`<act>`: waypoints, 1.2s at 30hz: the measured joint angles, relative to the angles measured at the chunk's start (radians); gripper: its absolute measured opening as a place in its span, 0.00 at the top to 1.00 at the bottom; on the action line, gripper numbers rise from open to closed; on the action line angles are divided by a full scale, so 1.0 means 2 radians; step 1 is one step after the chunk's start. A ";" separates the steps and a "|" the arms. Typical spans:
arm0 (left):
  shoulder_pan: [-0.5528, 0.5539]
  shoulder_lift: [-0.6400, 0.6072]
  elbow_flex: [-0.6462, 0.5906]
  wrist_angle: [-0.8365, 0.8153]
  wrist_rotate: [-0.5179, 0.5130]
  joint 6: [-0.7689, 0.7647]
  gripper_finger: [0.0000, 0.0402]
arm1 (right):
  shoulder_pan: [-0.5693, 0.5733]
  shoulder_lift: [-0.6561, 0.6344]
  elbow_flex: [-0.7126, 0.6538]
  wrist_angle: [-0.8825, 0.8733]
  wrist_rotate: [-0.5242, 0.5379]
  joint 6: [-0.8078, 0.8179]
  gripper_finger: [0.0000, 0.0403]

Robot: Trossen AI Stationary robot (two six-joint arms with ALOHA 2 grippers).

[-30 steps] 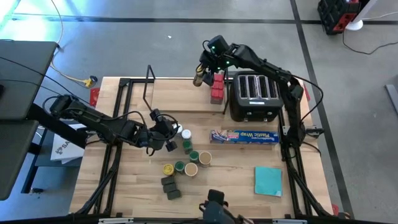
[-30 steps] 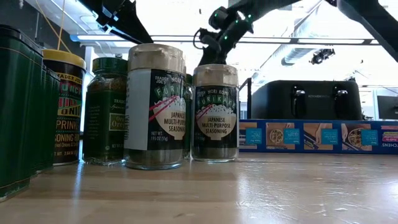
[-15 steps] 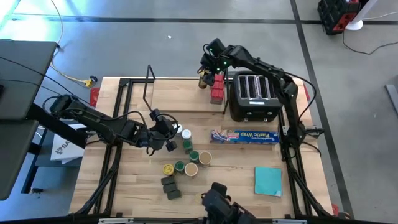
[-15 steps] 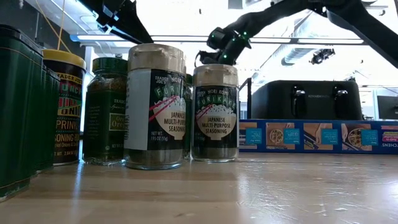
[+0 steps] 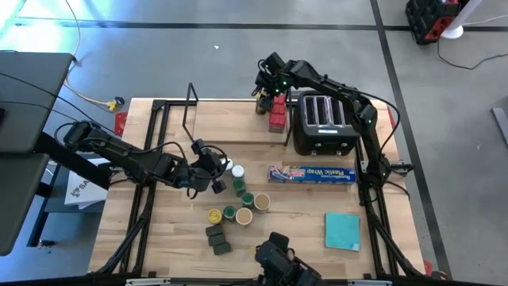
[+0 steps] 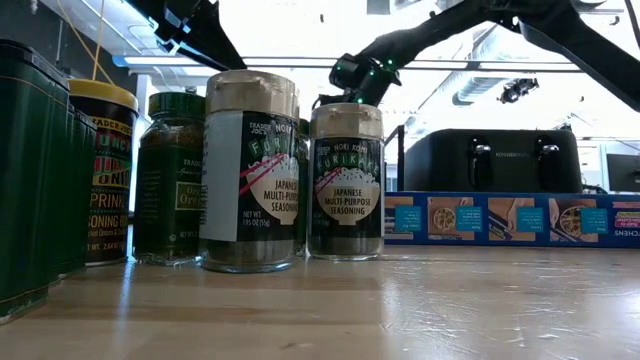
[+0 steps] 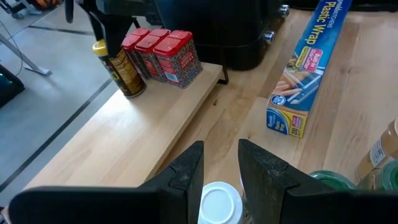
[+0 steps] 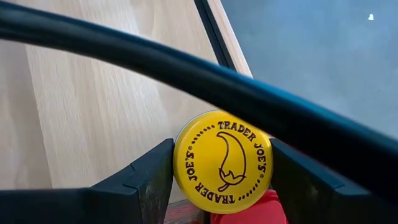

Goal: Shelf spices
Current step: Put the right yellow seasoning can on the shelf, then put the top yellow seasoning can on the shelf aligned with the other yellow seasoning cans

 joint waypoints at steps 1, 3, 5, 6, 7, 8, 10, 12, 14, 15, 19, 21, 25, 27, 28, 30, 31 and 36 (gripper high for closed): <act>0.000 0.000 0.000 0.000 0.000 0.000 0.77 | 0.000 0.000 0.000 0.001 0.000 -0.002 0.43; 0.000 0.000 0.000 -0.001 0.000 0.000 0.77 | 0.000 0.000 0.000 0.001 0.000 -0.009 0.42; 0.000 0.000 0.000 -0.001 0.000 0.000 0.77 | 0.000 0.000 0.000 0.002 0.000 -0.009 0.41; 0.000 0.000 0.000 -0.001 0.000 0.000 0.77 | 0.000 0.000 0.000 0.003 0.000 -0.009 0.40; 0.000 0.000 0.000 -0.001 0.000 0.000 0.77 | 0.000 0.000 0.000 0.003 -0.001 -0.009 0.38; 0.000 0.000 0.000 -0.002 0.000 0.000 0.77 | 0.000 0.000 0.000 0.003 -0.001 -0.010 0.37; 0.000 0.000 0.000 -0.002 0.000 0.000 0.77 | 0.000 0.000 0.000 0.003 -0.003 -0.013 0.33; 0.000 0.000 0.000 -0.002 0.000 0.000 0.77 | 0.000 0.000 0.000 0.004 -0.007 -0.013 0.31; 0.000 0.000 0.000 -0.002 0.000 0.000 0.77 | 0.000 0.000 0.000 0.004 -0.008 -0.013 0.29; 0.000 0.000 0.000 -0.002 0.000 0.000 0.77 | 0.000 0.000 0.000 0.004 -0.008 -0.013 0.29; 0.000 0.000 0.000 -0.002 0.000 0.000 0.77 | 0.000 0.000 0.000 0.008 -0.008 -0.011 0.29; 0.000 0.000 0.000 -0.002 0.000 0.000 0.77 | 0.001 0.000 0.000 0.012 -0.008 -0.012 0.28; 0.000 0.000 0.000 -0.002 0.000 0.000 0.77 | 0.005 0.000 0.000 0.019 -0.008 -0.022 0.28; 0.000 0.000 0.000 -0.002 0.000 0.000 0.77 | 0.009 0.000 0.003 0.021 -0.008 -0.026 0.28; 0.000 0.000 0.000 -0.002 0.000 0.000 0.77 | 0.011 0.000 0.006 0.022 -0.008 -0.026 0.28; -0.001 0.000 0.000 -0.002 0.000 -0.001 0.77 | 0.017 0.000 0.016 0.027 -0.008 -0.031 0.28; -0.002 0.000 0.000 -0.003 0.000 -0.003 0.77 | 0.020 0.000 0.024 0.025 -0.008 -0.034 0.28; -0.016 -0.003 0.000 -0.038 0.000 -0.029 0.77 | 0.042 -0.002 0.084 -0.016 -0.005 -0.041 0.28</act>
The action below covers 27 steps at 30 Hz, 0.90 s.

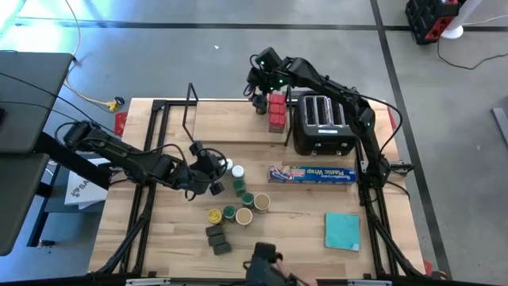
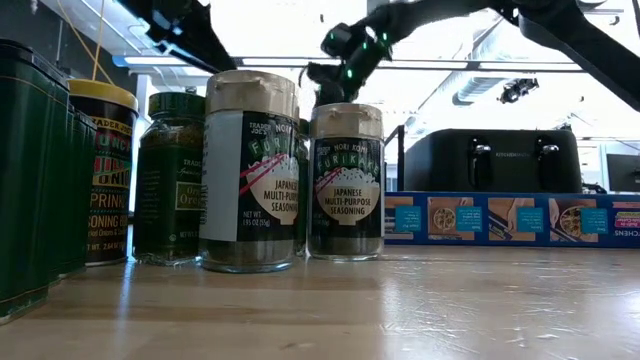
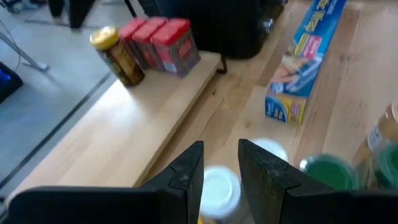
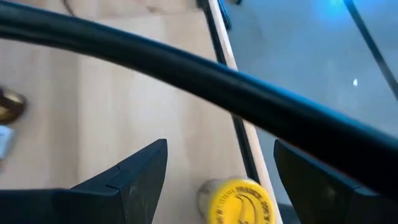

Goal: Shelf spices
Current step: Put the top yellow seasoning can on the shelf aligned with the other yellow seasoning cans

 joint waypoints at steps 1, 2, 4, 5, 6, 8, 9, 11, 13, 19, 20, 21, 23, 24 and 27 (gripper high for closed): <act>-0.004 -0.003 0.000 -0.015 -0.001 -0.015 0.76 | 0.007 -0.003 0.011 -0.015 0.000 -0.001 0.28; -0.009 -0.007 0.000 -0.035 -0.002 -0.032 0.76 | 0.015 -0.007 0.019 -0.029 -0.001 -0.004 0.28; -0.022 -0.016 0.000 -0.082 -0.004 -0.069 0.75 | 0.033 -0.023 0.023 -0.055 -0.003 -0.020 0.28; -0.030 -0.021 0.000 -0.105 -0.008 -0.090 0.74 | 0.044 -0.033 0.022 -0.068 -0.003 -0.027 0.28; -0.040 -0.027 -0.003 -0.123 -0.015 -0.111 0.73 | 0.055 -0.044 0.018 -0.077 -0.003 -0.033 0.28; -0.059 -0.043 -0.017 -0.154 -0.026 -0.148 0.69 | 0.078 -0.071 0.009 -0.105 -0.004 -0.037 0.29; -0.068 -0.053 -0.027 -0.163 -0.027 -0.164 0.67 | 0.090 -0.085 0.005 -0.122 -0.004 -0.037 0.29; -0.086 -0.074 -0.049 -0.172 -0.024 -0.193 0.63 | 0.116 -0.116 -0.011 -0.150 -0.004 -0.036 0.30; -0.096 -0.095 -0.074 -0.171 -0.015 -0.208 0.57 | 0.144 -0.151 -0.038 -0.164 -0.004 -0.030 0.30; -0.102 -0.132 -0.141 -0.146 0.018 -0.208 0.43 | 0.237 -0.286 -0.190 -0.127 -0.007 0.051 0.30; -0.102 -0.134 -0.150 -0.140 0.024 -0.205 0.41 | 0.252 -0.310 -0.225 -0.108 -0.005 0.074 0.30; -0.102 -0.134 -0.158 -0.134 0.026 -0.198 0.39 | 0.268 -0.333 -0.258 -0.085 0.003 0.099 0.30; -0.102 -0.133 -0.173 -0.116 0.024 -0.184 0.37 | 0.303 -0.378 -0.328 -0.037 0.035 0.148 0.30; -0.101 -0.133 -0.180 -0.108 0.022 -0.176 0.36 | 0.321 -0.398 -0.361 -0.012 0.055 0.173 0.30; -0.089 -0.133 -0.192 -0.095 0.028 -0.161 0.33 | 0.372 -0.449 -0.459 0.085 0.128 0.240 0.30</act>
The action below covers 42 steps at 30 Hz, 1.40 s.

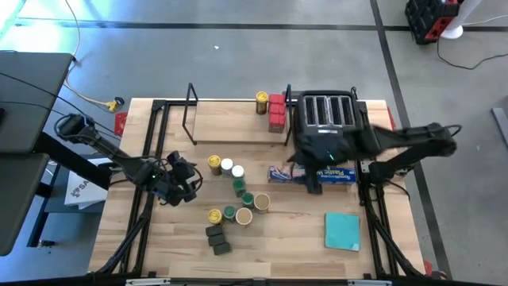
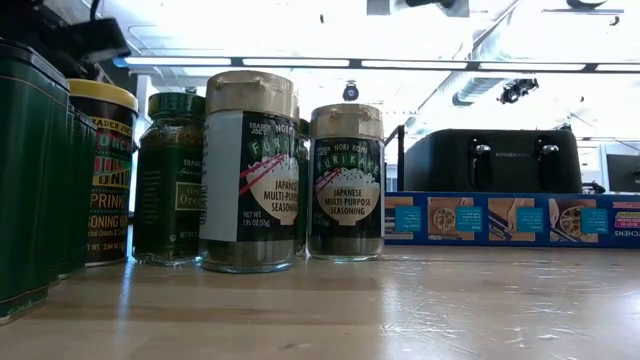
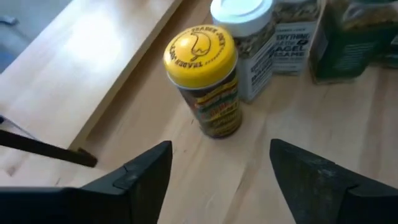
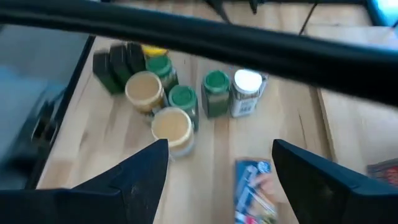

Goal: Shelf spices
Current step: Put the top yellow seasoning can on the shelf aligned with the other yellow seasoning cans

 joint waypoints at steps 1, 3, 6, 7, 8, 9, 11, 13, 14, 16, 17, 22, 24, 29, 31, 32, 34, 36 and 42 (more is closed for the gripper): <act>0.006 0.000 -0.001 0.007 0.005 0.007 0.33 | 0.015 -0.013 -0.033 0.036 0.021 0.024 0.30; 0.020 0.000 -0.007 0.037 0.015 0.031 0.32 | 0.043 -0.032 -0.096 0.110 0.039 0.071 0.30; 0.048 0.000 -0.026 0.096 0.031 0.096 0.30 | 0.078 -0.046 -0.175 0.204 0.045 0.127 0.30; 0.060 0.000 -0.032 0.109 0.041 0.116 0.29 | 0.087 -0.046 -0.197 0.230 0.051 0.143 0.30; 0.074 0.000 -0.038 0.115 0.053 0.132 0.29 | 0.096 -0.046 -0.215 0.251 0.058 0.158 0.30; 0.087 0.000 -0.044 0.122 0.064 0.147 0.29 | 0.102 -0.046 -0.231 0.264 0.067 0.174 0.30; 0.113 0.000 -0.054 0.142 0.081 0.174 0.28 | 0.109 -0.047 -0.258 0.278 0.086 0.209 0.30; 0.138 0.000 -0.065 0.168 0.107 0.203 0.28 | 0.111 -0.047 -0.278 0.286 0.097 0.238 0.30; 0.150 0.000 -0.069 0.179 0.120 0.219 0.27 | 0.111 -0.046 -0.283 0.287 0.098 0.249 0.30; 0.171 0.000 -0.074 0.212 0.139 0.254 0.27 | 0.111 -0.047 -0.287 0.288 0.099 0.261 0.30; 0.180 0.000 -0.075 0.230 0.148 0.273 0.27 | 0.111 -0.046 -0.288 0.288 0.099 0.261 0.30; 0.221 0.000 -0.083 0.282 0.191 0.344 0.27 | 0.111 -0.047 -0.279 0.291 0.099 0.252 0.30; 0.233 0.000 -0.083 0.286 0.209 0.359 0.27 | 0.111 -0.047 -0.277 0.292 0.099 0.250 0.30; 0.247 0.001 -0.083 0.319 0.244 0.376 0.27 | 0.111 -0.047 -0.276 0.295 0.100 0.247 0.30; 0.247 0.005 -0.082 0.329 0.247 0.379 0.27 | 0.111 -0.047 -0.276 0.296 0.100 0.246 0.30; 0.247 0.007 -0.083 0.333 0.248 0.380 0.27 | 0.111 -0.047 -0.276 0.297 0.100 0.246 0.30; 0.247 0.014 -0.082 0.342 0.247 0.380 0.27 | 0.111 -0.047 -0.276 0.299 0.100 0.246 0.30; 0.247 0.021 -0.082 0.346 0.247 0.377 0.27 | 0.111 -0.047 -0.276 0.298 0.100 0.241 0.30; 0.247 0.040 -0.082 0.343 0.242 0.350 0.28 | 0.109 -0.047 -0.276 0.299 0.126 0.215 0.30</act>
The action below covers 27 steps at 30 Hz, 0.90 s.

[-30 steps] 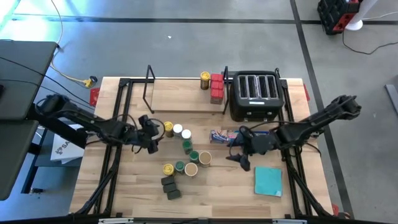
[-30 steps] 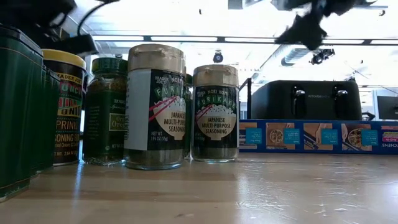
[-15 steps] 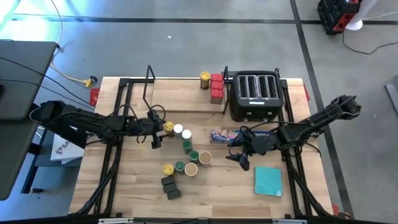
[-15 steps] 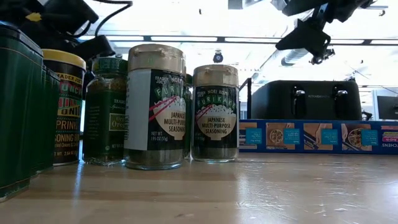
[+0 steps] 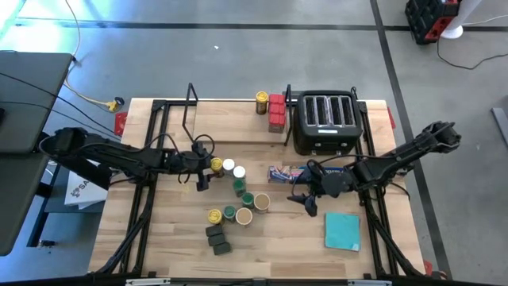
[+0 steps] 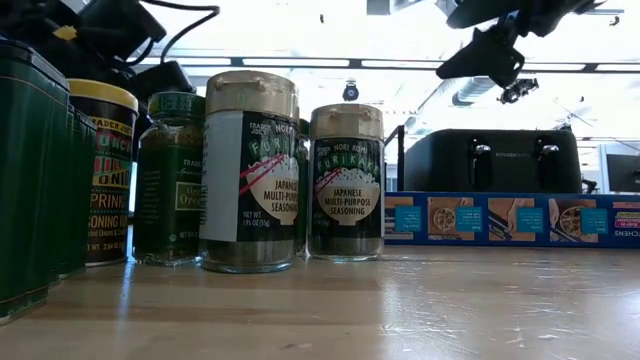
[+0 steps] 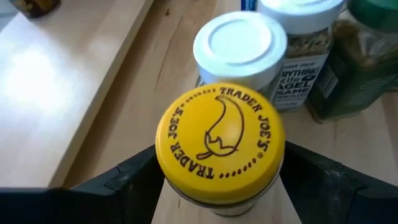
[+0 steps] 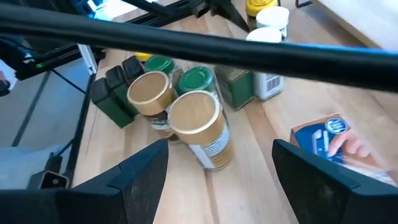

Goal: Shelf spices
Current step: Put the top yellow seasoning can on the shelf aligned with the other yellow seasoning cans

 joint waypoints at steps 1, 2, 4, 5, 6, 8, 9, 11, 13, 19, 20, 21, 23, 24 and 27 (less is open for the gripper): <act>0.000 0.002 0.000 0.000 0.000 -0.007 0.29 | -0.002 0.000 0.000 0.000 0.000 -0.005 0.30; 0.000 0.003 0.000 0.001 -0.002 -0.013 0.30 | -0.004 0.000 0.000 0.000 0.000 -0.007 0.30; 0.000 0.003 0.000 0.000 -0.013 -0.027 0.32 | -0.007 0.000 0.000 0.000 0.000 -0.008 0.30; 0.000 0.002 0.000 0.000 -0.020 -0.033 0.34 | -0.009 0.000 0.000 0.000 0.000 -0.008 0.30; 0.000 0.002 0.000 0.000 -0.025 -0.038 0.37 | -0.009 0.000 0.000 0.000 0.000 -0.008 0.30; 0.000 0.002 0.000 0.000 -0.038 -0.048 0.41 | -0.009 0.000 0.000 0.000 0.001 -0.008 0.30; 0.000 0.002 0.000 -0.001 -0.044 -0.053 0.44 | -0.009 0.000 0.000 0.000 0.001 -0.008 0.30; 0.000 0.002 0.000 0.000 -0.050 -0.060 0.47 | -0.009 0.000 0.000 0.000 0.000 -0.008 0.30; 0.000 0.002 0.000 0.003 -0.051 -0.068 0.50 | -0.008 0.000 0.000 0.000 0.000 -0.008 0.30; -0.001 0.002 0.000 0.002 -0.119 -0.098 0.50 | -0.008 0.000 0.000 0.000 0.004 -0.008 0.30; -0.001 0.002 0.000 0.003 -0.129 -0.107 0.50 | -0.007 0.000 0.000 -0.001 0.009 -0.008 0.30; -0.001 0.002 0.000 0.004 -0.138 -0.118 0.50 | -0.005 0.000 0.000 -0.002 0.014 -0.010 0.30; -0.001 0.001 0.004 0.002 -0.147 -0.135 0.50 | -0.004 0.000 0.000 -0.003 0.025 -0.019 0.30; -0.001 0.001 0.009 0.003 -0.148 -0.140 0.50 | -0.004 0.000 0.000 -0.003 0.028 -0.021 0.30; -0.002 0.001 0.024 0.003 -0.167 -0.148 0.50 | -0.004 0.000 0.000 -0.003 0.040 -0.021 0.30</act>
